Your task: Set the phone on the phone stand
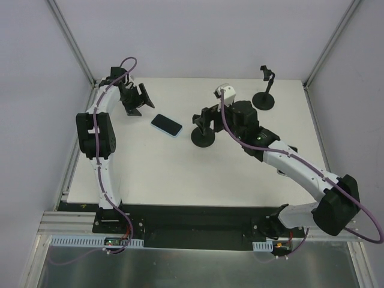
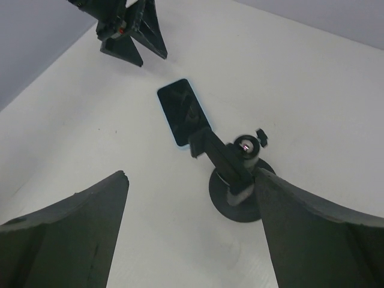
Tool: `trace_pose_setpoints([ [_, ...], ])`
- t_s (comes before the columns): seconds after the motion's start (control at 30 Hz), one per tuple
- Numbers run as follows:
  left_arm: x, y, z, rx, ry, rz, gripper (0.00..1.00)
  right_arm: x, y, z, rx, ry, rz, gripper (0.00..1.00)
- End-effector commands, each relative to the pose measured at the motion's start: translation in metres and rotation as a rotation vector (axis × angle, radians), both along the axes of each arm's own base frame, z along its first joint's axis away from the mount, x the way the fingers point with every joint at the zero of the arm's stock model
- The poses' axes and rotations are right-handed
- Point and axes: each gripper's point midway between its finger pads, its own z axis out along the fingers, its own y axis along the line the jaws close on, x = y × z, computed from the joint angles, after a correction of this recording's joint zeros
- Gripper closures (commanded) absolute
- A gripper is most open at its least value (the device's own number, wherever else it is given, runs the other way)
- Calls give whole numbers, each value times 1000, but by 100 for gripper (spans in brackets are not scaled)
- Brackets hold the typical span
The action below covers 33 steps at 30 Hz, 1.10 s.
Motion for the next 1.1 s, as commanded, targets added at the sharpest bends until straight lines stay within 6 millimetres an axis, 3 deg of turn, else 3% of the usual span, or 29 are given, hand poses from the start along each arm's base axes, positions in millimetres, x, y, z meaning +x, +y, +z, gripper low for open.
trace_pose_setpoints([
  [0.0,17,-21,10,-39,-89,-172,26,2,-29,46,171,-146,-26,11],
  [0.03,20,-22,-1,-38,-78,-188,26,3,-33,42,175,-144,-33,11],
  [0.1,28,-30,0,-47,-93,-216,26,5,-49,36,179,-139,-61,11],
  [0.13,29,-32,-12,-56,-72,-224,25,6,-55,34,181,-140,-71,11],
  [0.2,36,-34,-10,-68,-75,-219,22,5,-67,31,182,-151,-92,11],
  [0.23,38,-35,-19,-77,-55,-211,22,5,-72,30,183,-157,-101,11],
  [0.27,41,-48,-15,-78,-60,-222,23,4,-75,29,184,-162,-107,11],
  [0.3,43,-49,-23,-96,-16,-171,27,3,-81,34,193,-184,-116,11],
  [0.33,44,-51,-25,-116,5,-147,45,2,-84,28,190,-181,-122,11],
  [0.37,48,-54,-20,-142,5,-136,48,2,-88,28,192,-186,-130,11],
  [0.57,41,-74,-36,-271,141,-75,50,-5,-97,27,197,-225,-134,11],
  [0.8,12,-92,-27,-200,143,-198,50,-9,-103,25,192,-239,-143,11],
  [0.83,2,-95,-31,-192,170,-221,54,-9,-103,25,192,-241,-143,11],
  [0.97,-26,-112,-31,-115,194,-341,51,-11,-106,27,193,-250,-149,11],
  [1.07,-46,-113,-28,-109,223,-367,52,-13,-109,27,189,-259,-154,11],
])
